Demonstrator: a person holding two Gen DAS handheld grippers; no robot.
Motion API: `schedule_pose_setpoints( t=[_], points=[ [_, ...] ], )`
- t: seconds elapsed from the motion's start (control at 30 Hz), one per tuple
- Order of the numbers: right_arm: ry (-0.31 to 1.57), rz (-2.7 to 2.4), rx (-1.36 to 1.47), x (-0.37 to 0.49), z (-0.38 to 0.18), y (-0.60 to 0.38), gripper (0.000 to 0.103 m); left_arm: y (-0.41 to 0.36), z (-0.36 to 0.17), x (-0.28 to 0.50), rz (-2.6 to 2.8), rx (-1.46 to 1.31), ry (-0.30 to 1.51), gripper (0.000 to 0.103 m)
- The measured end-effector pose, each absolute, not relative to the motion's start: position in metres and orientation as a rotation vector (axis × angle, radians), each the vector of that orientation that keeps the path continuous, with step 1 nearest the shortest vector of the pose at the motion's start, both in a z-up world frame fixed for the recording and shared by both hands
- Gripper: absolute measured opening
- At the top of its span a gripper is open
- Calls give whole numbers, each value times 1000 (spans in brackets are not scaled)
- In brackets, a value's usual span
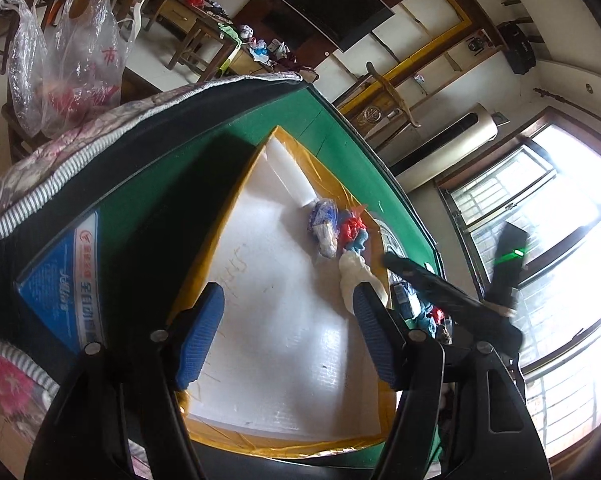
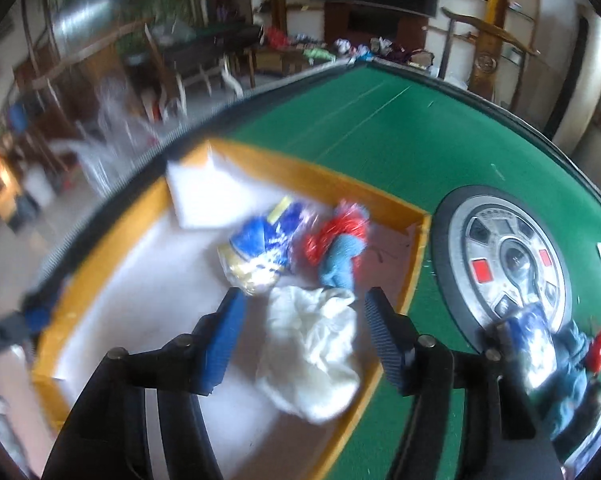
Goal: Organize soft objects
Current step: 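Reach the right gripper to the pink tissue pack while the left returns to the table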
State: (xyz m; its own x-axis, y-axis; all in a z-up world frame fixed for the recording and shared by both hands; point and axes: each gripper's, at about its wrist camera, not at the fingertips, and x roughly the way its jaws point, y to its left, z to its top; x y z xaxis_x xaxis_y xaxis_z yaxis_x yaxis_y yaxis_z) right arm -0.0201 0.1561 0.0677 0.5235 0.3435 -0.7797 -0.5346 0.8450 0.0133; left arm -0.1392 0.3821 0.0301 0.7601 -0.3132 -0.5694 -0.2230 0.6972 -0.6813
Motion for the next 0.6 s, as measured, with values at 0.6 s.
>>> schedule_pose_setpoints(
  t=[0.6],
  points=[
    [819, 58, 232, -87, 72, -191, 67, 251, 61, -119, -345, -580, 774, 71]
  ],
)
